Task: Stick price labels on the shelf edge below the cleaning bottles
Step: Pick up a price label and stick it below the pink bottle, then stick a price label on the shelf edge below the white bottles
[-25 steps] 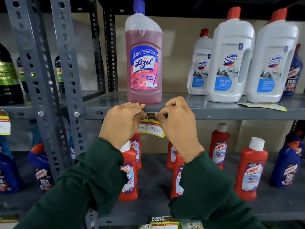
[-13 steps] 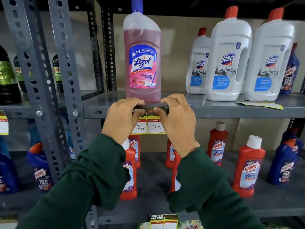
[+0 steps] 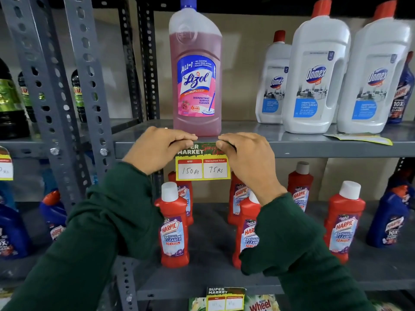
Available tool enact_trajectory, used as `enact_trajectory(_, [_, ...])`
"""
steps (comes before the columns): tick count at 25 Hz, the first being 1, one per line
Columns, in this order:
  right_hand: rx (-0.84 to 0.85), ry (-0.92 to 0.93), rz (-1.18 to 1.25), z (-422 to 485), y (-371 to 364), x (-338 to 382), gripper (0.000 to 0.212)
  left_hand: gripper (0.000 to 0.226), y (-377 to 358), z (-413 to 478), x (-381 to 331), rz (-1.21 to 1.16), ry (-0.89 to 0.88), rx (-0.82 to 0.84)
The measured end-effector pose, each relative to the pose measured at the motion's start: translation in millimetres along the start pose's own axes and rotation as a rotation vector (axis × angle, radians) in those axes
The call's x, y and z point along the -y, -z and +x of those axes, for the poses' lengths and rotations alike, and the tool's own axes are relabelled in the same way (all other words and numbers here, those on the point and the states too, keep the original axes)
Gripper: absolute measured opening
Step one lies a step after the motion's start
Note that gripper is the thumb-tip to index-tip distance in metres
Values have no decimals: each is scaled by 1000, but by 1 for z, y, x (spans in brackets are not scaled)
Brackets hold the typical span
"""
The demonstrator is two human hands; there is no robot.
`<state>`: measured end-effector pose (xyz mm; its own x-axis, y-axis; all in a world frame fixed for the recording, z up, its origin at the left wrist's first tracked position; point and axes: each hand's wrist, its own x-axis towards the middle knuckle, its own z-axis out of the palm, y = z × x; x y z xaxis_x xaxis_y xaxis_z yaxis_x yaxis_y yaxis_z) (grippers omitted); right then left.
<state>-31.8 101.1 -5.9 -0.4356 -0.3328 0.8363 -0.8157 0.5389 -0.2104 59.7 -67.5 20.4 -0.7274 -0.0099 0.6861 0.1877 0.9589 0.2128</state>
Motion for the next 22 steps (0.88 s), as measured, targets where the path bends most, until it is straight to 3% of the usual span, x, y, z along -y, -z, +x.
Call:
enact_trajectory(6, [44,98,-13,-1,9,-7,18,35,17,2,12,-13,-58,187])
enact_trajectory(9, [100,155,-30,-2,10,-9,24,42,20,0,13,-35,-3,265])
enact_trajectory(11, [143,114,153,-2,15,-16,28,47,15,0,2,-142,30,177])
enact_trajectory(14, [103,-41,501,4,36,-36,39,32,-9,6,-32,-117,-79,-184])
enact_trajectory(19, [-65,-202,86,23,89,-124,30,27,-83,44,-110,153,-259,-225])
enact_trajectory(22, [84,-287,-184,34,122,-182,23,32,-133,65,-156,246,-301,-217])
